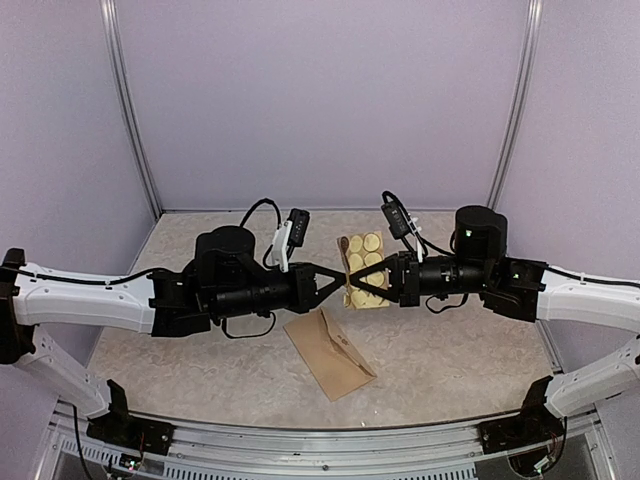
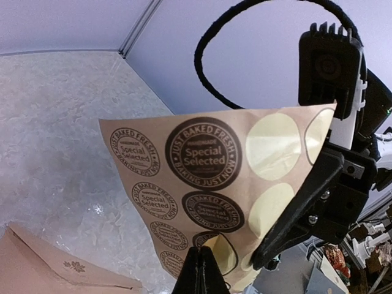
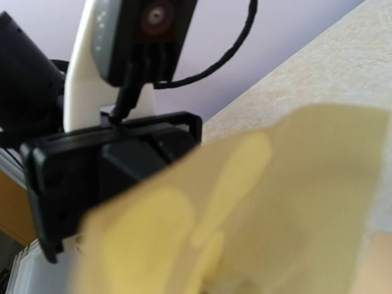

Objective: Place the letter into the envelope and seal it

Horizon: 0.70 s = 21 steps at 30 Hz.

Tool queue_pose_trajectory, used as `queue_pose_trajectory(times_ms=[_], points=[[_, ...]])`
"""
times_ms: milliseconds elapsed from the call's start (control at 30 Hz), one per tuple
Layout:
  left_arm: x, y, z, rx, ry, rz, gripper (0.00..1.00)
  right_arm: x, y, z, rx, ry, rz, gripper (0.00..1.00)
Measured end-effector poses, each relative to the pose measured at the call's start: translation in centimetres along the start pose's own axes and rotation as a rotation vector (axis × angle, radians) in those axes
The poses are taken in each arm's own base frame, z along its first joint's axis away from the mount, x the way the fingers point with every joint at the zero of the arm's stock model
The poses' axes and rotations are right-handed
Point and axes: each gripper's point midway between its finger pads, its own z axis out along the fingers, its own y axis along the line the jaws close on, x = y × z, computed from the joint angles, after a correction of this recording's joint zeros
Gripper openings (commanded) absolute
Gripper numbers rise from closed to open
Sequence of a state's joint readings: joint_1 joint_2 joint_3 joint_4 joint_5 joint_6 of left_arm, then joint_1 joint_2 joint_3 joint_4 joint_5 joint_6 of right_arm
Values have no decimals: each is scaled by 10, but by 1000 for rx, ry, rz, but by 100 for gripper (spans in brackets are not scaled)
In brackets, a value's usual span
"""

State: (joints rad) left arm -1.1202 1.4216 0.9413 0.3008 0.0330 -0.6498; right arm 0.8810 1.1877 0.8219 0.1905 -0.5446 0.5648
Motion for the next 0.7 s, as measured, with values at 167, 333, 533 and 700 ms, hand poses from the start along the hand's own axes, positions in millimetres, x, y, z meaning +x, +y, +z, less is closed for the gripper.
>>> queue_pose_trajectory(times_ms=[167,333,533,700], points=[[2,22,-1,-112,-9,-3,0,2,-3,0,16,6,4,0],[3,34,-3,-177,-14,-11,0,1,-7,-1,41,-1,5,0],[0,41,-14,-216,-41,-17,0,0,-31,-6,163,-20,35,0],[-4,43,-34,-223,-71,-17,0,-2,-81,-27,308,-61,106,0]])
